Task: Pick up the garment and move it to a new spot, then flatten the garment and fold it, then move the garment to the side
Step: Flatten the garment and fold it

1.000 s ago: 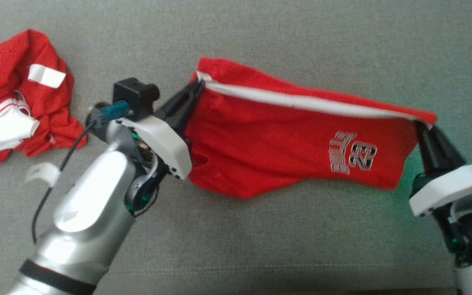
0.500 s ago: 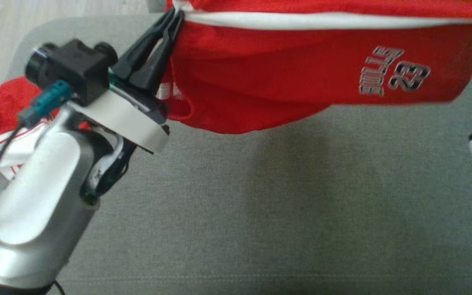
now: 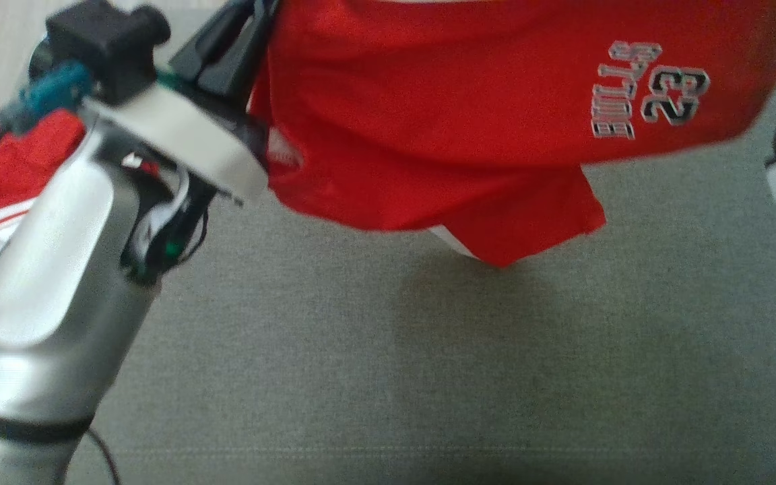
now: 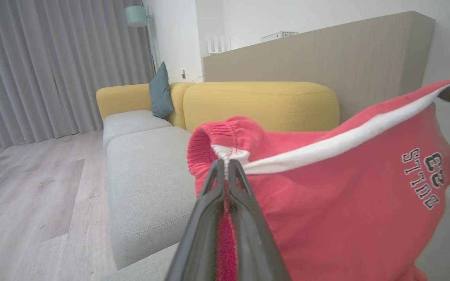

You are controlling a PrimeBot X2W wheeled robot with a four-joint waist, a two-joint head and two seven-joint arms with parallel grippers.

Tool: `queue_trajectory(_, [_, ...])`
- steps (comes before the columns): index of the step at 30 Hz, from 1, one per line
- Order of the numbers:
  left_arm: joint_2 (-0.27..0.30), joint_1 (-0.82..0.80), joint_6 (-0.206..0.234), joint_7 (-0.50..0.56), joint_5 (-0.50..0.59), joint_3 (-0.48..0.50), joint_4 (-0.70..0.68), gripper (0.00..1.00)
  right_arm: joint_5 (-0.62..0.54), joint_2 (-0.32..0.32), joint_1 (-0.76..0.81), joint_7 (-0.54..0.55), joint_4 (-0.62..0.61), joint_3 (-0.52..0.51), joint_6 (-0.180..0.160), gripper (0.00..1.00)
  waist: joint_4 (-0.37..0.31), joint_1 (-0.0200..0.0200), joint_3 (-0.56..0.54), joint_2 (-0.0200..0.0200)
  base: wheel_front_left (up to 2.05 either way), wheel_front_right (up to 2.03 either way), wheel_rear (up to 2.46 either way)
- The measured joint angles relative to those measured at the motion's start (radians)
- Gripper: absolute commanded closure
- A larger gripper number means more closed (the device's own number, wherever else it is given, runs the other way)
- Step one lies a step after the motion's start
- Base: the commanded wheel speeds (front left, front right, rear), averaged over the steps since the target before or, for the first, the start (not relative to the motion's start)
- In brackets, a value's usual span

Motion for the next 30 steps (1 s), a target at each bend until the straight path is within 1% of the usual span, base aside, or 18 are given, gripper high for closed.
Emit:
queue_trajectory(3, [-0.049,-0.077,-0.031,-0.047,-0.008,0.002,0.139,1.0,0.016,0.0,-0.105,-0.01,0.126,0.036,0.0,1.0,-0.006,0.0,0.028,0.0,0.0,0.0,0.0])
queue_trajectory(6, [-0.102,-0.179,-0.058,-0.12,-0.016,0.01,0.31,1.0,0.023,0.001,-0.254,-0.049,0.266,0.085,0.0,1.0,-0.015,0.0002,0.054,0.0,0.0,0.0,0.0])
queue_trajectory(11, [-0.168,-0.352,-0.085,-0.273,-0.014,0.044,0.58,1.0,0.025,0.047,-0.516,-0.174,0.511,0.162,0.0,1.0,-0.041,0.0003,0.07,0.0,0.0,0.0,0.0])
queue_trajectory(13, [-0.189,-0.406,-0.102,-0.3,-0.014,0.056,0.667,1.0,0.025,0.064,-0.584,-0.222,0.6,0.196,0.0,1.0,-0.052,0.0002,0.07,0.0,0.0,0.0,0.0])
queue_trajectory(15, [-0.205,-0.436,-0.111,-0.308,-0.014,0.065,0.738,1.0,0.026,0.081,-0.616,-0.26,0.681,0.236,0.0,1.0,-0.061,0.0001,0.072,0.0,0.0,0.0,0.0])
queue_trajectory(18, [-0.241,-0.428,-0.119,-0.315,-0.03,0.075,0.838,1.0,0.05,0.114,-0.613,-0.296,0.802,0.293,0.0,1.0,-0.068,0.0002,0.086,0.0,0.0,0.0,0.0])
queue_trajectory(19, [-0.266,-0.385,-0.119,-0.315,-0.037,0.077,0.88,1.0,0.072,0.135,-0.581,-0.315,0.875,0.332,0.0,1.0,-0.07,0.0002,0.096,0.0,0.0,0.0,0.0])
queue_trajectory(23, [-0.312,-0.27,-0.12,-0.315,-0.069,0.067,0.958,1.0,0.128,0.153,-0.471,-0.329,0.969,0.408,0.0,1.0,-0.067,0.0003,0.128,0.0,0.0,0.0,0.0])
queue_trajectory(26, [-0.33,-0.181,-0.12,-0.315,-0.1,0.041,0.978,1.0,0.168,0.155,-0.379,-0.343,0.997,0.454,0.0,1.0,-0.061,0.0001,0.148,0.0,0.0,0.0,0.0])
queue_trajectory(27, [-0.335,-0.13,-0.12,-0.315,-0.11,0.028,0.965,1.0,0.188,0.153,-0.324,-0.363,0.994,0.469,0.0,1.0,-0.055,0.0002,0.156,0.0,0.0,0.0,0.0])
queue_trajectory(30, [-0.335,-0.058,-0.12,-0.315,-0.11,0.006,0.904,1.0,0.208,0.138,-0.248,-0.392,0.954,0.473,0.0,1.0,-0.049,0.0001,0.151,0.0,0.0,0.0,0.0])
